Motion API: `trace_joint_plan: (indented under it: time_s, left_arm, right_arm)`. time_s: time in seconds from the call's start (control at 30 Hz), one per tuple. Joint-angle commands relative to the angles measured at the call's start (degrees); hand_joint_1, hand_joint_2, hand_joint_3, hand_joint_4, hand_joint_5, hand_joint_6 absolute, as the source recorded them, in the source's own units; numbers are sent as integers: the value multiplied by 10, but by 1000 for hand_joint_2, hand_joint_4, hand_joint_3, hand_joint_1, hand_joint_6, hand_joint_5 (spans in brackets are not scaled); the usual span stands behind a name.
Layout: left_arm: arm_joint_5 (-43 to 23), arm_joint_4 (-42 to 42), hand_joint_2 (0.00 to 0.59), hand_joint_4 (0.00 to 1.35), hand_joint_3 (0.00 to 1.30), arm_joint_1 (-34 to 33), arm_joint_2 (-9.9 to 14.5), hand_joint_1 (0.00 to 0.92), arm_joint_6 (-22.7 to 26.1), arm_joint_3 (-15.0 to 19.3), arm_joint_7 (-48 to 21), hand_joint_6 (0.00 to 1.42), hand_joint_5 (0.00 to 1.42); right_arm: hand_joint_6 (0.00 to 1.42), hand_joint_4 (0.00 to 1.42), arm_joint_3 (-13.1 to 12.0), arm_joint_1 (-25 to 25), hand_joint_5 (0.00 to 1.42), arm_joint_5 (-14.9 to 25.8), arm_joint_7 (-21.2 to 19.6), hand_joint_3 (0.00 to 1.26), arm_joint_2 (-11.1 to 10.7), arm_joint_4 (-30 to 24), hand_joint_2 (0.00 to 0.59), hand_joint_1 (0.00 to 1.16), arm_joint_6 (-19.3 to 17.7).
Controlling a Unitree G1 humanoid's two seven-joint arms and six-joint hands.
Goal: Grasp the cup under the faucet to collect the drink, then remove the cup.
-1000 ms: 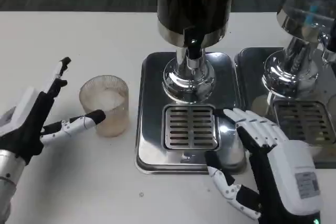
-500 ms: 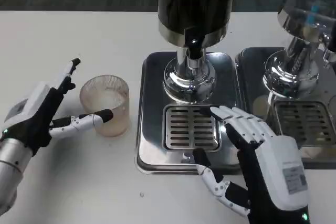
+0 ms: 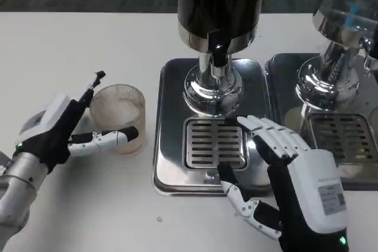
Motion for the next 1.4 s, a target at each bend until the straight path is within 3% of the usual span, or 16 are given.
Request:
trace_joint_plan:
  time_s: [0.03, 0.5, 0.87, 1.07, 1.4]
  left_arm:
    - [4, 11, 40, 79, 51, -13, -9, 322, -4, -7, -5, 227, 257]
    - [-7, 33, 93, 280, 216, -13, -36, 331, -5, -6, 2, 407, 436]
    - [-8, 39, 124, 505, 407, -8, -43, 305, -6, -6, 14, 700, 676]
    - [-8, 39, 126, 561, 457, -2, -43, 294, -10, -5, 25, 801, 744]
    - [-8, 29, 128, 586, 461, 16, -35, 294, -38, 1, 66, 856, 779]
  right_arm:
    - [302, 271, -3, 2, 273, 8, -8, 317, 0, 6, 405, 424, -2]
    - [305, 271, -10, 14, 273, 22, -5, 317, -1, -3, 405, 424, 1]
    - [293, 280, -12, 23, 288, 26, -1, 317, 1, -15, 405, 425, 0]
    - [301, 280, -13, 25, 288, 29, 1, 317, 0, -18, 405, 425, -3]
    - [305, 280, -14, 21, 288, 35, 7, 317, -3, -19, 405, 425, -7]
